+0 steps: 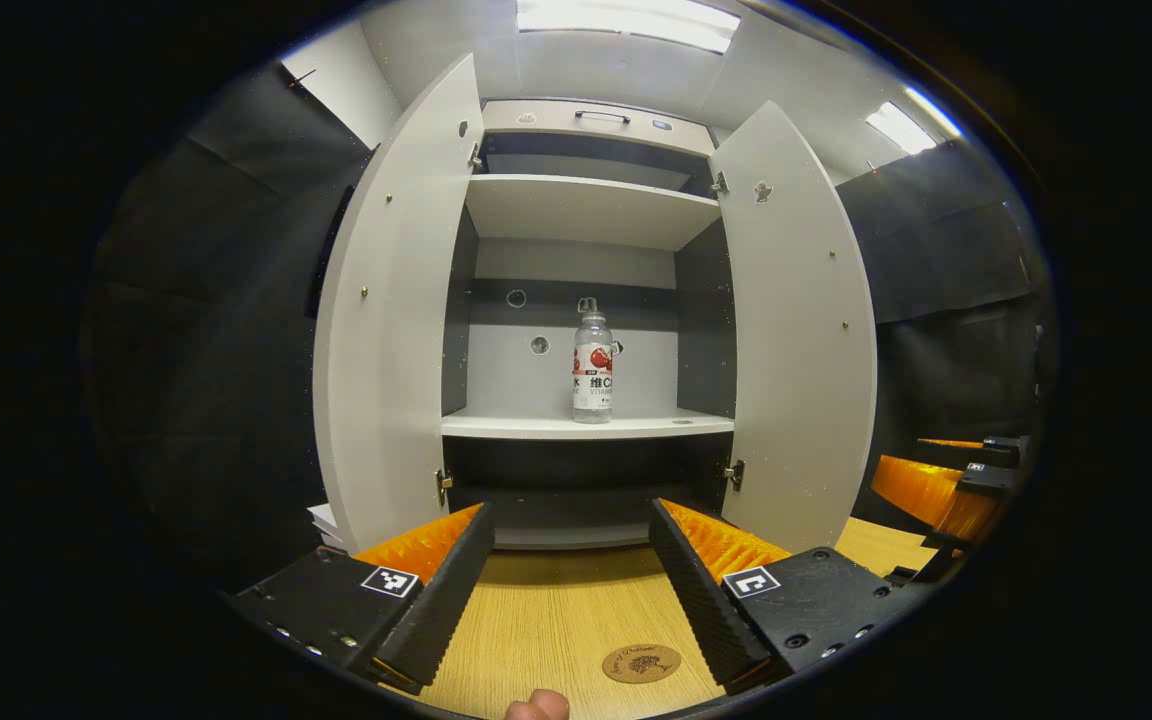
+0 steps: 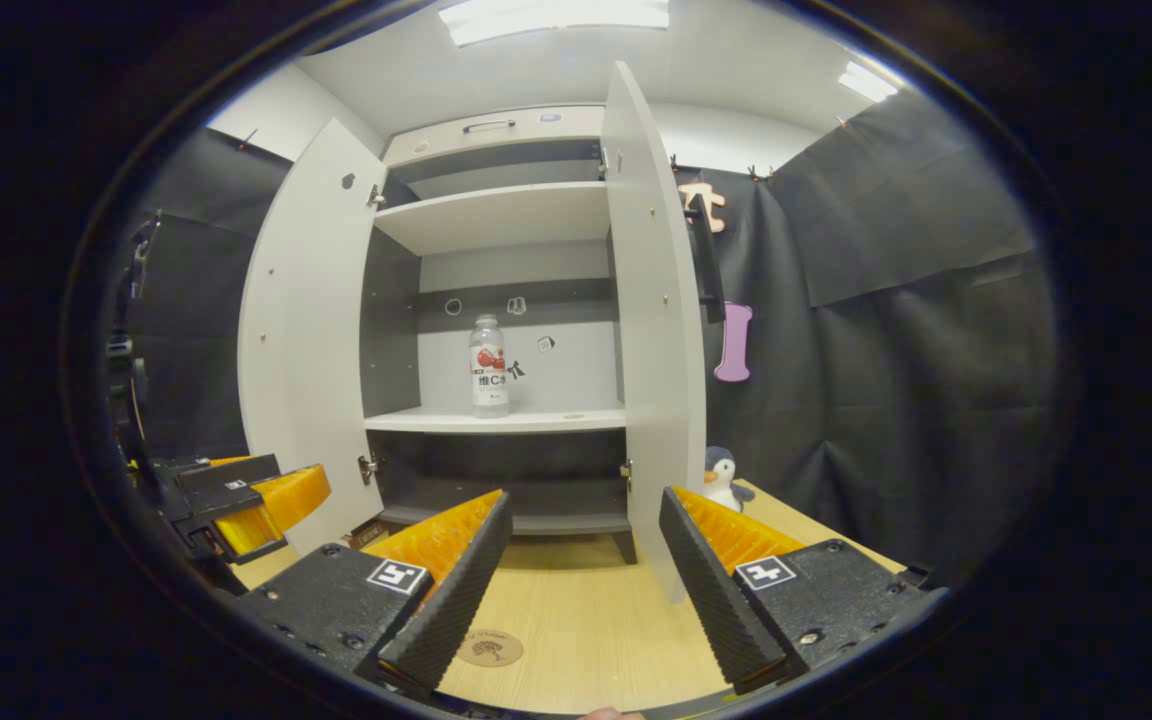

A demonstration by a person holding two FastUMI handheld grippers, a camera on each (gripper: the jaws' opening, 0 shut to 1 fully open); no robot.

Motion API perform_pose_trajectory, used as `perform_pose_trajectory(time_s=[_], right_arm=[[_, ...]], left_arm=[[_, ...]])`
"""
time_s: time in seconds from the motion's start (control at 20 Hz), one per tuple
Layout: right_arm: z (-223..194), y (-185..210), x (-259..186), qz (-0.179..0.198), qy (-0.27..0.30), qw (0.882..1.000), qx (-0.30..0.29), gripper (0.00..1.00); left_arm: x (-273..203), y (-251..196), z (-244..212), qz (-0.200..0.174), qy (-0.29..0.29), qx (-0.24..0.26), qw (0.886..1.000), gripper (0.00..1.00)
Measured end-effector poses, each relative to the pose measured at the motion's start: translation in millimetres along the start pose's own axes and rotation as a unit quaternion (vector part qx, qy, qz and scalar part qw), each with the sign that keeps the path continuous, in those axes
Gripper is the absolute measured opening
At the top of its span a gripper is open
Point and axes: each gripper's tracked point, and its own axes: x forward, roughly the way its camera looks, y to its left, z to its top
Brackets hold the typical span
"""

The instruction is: Grasp the bottle in the cabinet with the left hand and place it on the coaster, then close the right door with the right hand and the left door with the left hand.

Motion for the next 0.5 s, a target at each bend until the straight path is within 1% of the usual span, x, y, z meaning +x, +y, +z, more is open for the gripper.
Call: perform_pose_trajectory(time_s=[0.1, 0.25, 0.4, 0.5], right_arm=[[0, 0, 3, 0.001, 0.001, 1.000, 0.000, 0.97], [2, 0, 4, 0.002, -0.001, 1.000, 0.003, 0.97], [5, -1, 1, -0.003, -0.004, 1.000, 0.004, 0.97], [7, -8, 0, -0.012, -0.006, 1.000, 0.005, 0.97]], left_arm=[[16, -4, 10, -0.010, -0.004, 0.009, 1.000, 0.94], [53, -12, 35, -0.028, -0.022, 0.021, 0.999, 0.94], [99, -29, 59, -0.061, -0.038, 0.015, 0.997, 0.94], [133, -38, 75, -0.075, -0.044, 0.007, 0.996, 0.94]])
